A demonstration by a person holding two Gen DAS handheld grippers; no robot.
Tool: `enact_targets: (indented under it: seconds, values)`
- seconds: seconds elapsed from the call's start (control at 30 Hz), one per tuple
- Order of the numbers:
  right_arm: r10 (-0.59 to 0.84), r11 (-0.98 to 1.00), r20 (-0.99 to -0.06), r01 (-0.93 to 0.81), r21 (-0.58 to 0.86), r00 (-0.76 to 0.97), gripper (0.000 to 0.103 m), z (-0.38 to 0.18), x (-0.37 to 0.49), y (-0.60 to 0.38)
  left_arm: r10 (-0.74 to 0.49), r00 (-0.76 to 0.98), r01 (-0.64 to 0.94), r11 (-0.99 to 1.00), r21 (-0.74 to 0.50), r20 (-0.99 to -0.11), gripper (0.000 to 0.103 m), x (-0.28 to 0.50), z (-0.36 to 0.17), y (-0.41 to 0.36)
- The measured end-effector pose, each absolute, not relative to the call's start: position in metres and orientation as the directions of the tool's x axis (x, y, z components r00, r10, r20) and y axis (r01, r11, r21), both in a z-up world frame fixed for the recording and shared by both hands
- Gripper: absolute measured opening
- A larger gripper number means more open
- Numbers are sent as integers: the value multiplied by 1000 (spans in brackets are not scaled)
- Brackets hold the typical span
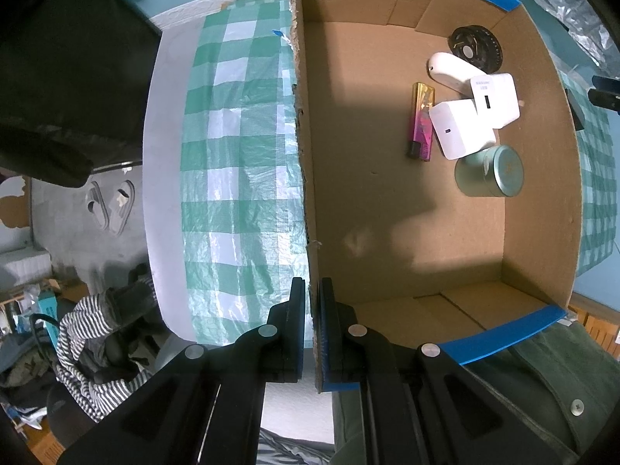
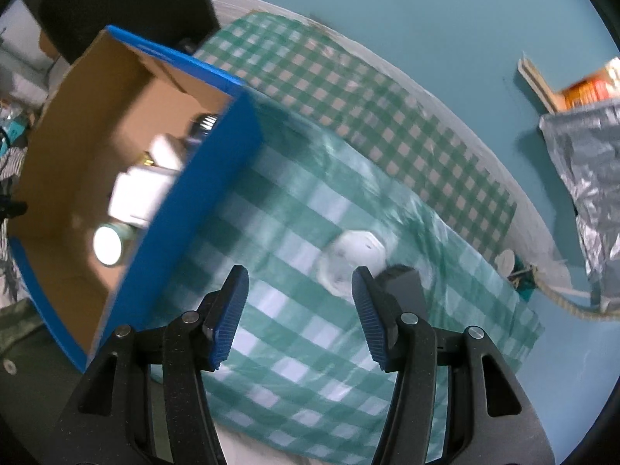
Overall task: Organize rigid objects
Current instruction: 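Move the right gripper to the black charger and close on it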
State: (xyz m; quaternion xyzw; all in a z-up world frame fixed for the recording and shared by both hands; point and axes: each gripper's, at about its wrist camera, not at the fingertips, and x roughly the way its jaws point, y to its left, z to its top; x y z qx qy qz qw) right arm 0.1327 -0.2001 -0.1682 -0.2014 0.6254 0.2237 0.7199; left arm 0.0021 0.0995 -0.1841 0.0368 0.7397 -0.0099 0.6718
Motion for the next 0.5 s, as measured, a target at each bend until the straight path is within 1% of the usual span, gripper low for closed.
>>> enact_targets:
  seconds: [0.13, 0.3, 0.5]
  values:
    - [33, 832, -992, -553, -40, 122, 55, -185, 147, -231, 45, -95, 63, 997, 39, -994, 7, 1, -185, 99]
    - [-86, 774, -986, -613, -157, 145, 56, -214, 156, -251, 50, -96, 54, 998, 45, -994, 7, 0, -185, 99]
    - [-133, 737, -984, -653, -176, 115, 56, -240, 156, -264, 49, -99, 36, 998, 45, -994, 7, -1, -186, 98]
